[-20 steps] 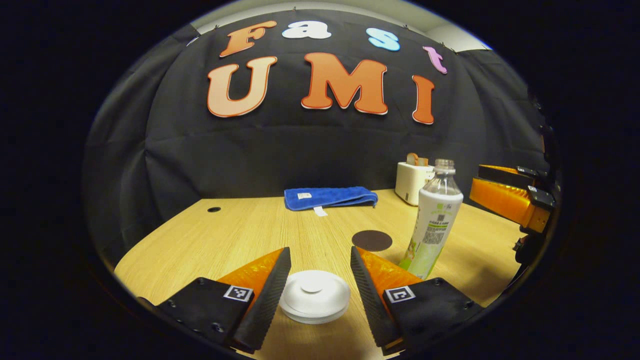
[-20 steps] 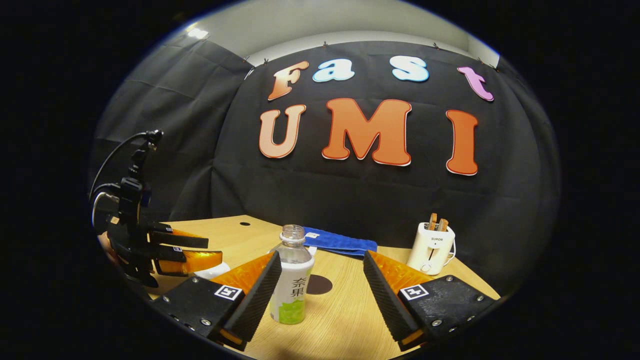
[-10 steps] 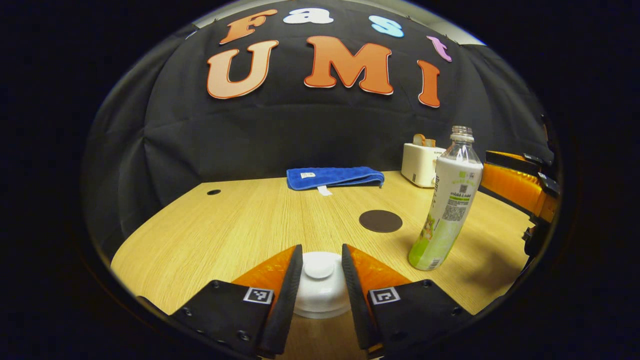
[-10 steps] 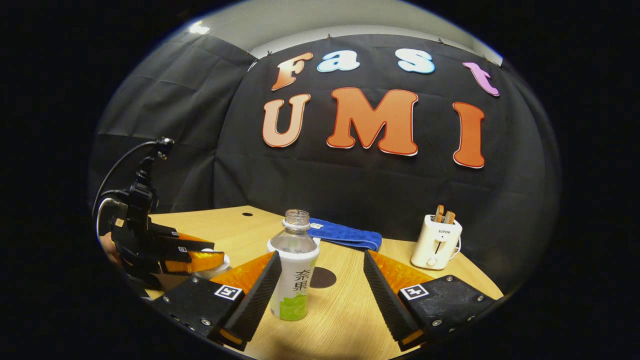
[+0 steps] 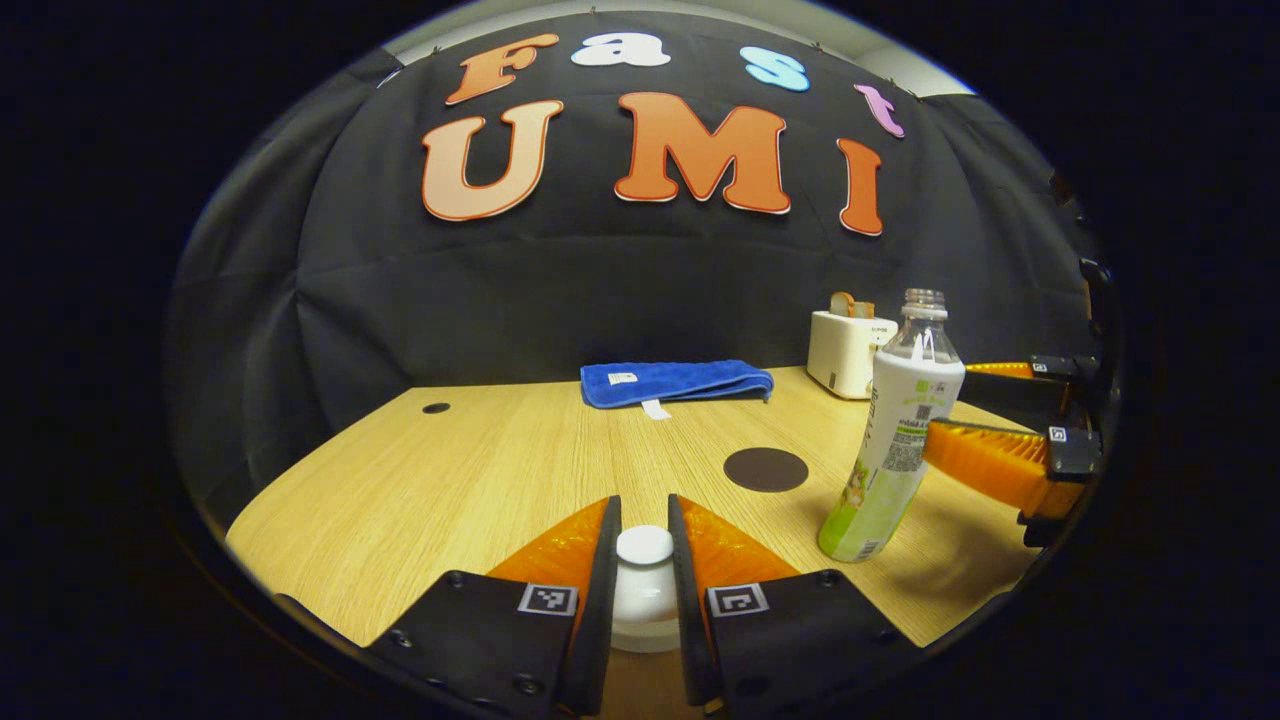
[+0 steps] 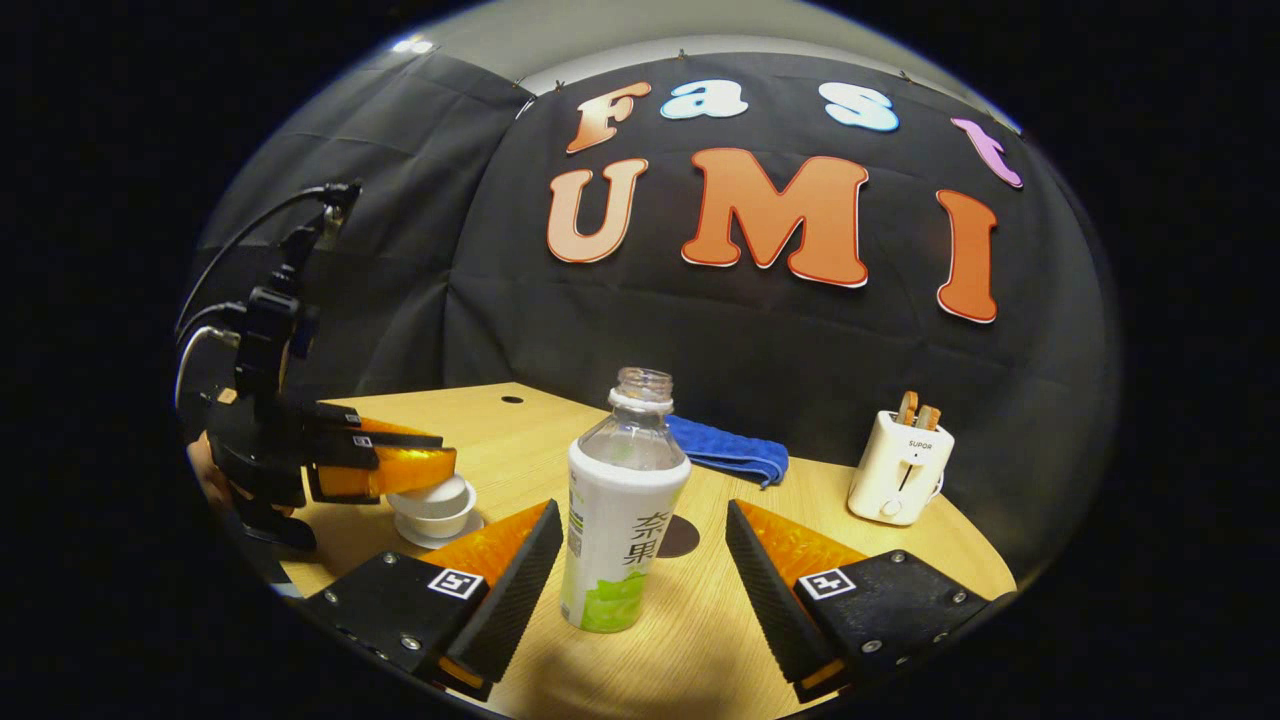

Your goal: Open the teacup lid with one hand, grasp the water bottle and pour water into the teacup with the other hand; after pouring, place the water bottle on the coaster and then close the teacup lid.

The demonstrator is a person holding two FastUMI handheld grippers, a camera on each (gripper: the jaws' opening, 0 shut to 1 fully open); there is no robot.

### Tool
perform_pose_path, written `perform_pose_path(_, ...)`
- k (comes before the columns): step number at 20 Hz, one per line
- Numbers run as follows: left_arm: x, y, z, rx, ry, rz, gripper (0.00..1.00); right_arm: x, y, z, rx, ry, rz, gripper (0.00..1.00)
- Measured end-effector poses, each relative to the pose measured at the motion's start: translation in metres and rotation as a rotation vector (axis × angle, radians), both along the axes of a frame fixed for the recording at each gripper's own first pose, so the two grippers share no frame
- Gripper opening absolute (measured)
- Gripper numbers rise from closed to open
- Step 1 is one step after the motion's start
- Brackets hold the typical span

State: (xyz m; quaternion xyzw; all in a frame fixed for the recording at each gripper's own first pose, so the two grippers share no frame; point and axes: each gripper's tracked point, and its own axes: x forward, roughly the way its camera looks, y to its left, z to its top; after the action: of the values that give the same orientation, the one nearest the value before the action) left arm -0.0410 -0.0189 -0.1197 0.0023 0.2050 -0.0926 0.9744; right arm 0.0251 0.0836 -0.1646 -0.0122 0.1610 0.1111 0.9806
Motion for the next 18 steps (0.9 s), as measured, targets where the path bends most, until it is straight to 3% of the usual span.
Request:
perform_pose_path(9,0.005,0.022,0.010,-0.004,-0.055,0.098,0.31,0.011,0.020,-0.039,0.035,0.110,0.016,0.90)
perform_pose_path(13,0.002,0.029,0.006,-0.001,-0.043,0.122,0.31,0.011,0.024,-0.057,0.048,0.173,0.000,0.78)
perform_pose_path(14,0.002,0.031,0.005,0.001,-0.041,0.124,0.33,0.014,0.024,-0.056,0.060,0.170,-0.009,0.68)
perform_pose_path(18,0.001,0.036,0.005,-0.001,-0.040,0.125,0.31,0.020,0.021,-0.055,0.042,0.183,-0.022,0.65)
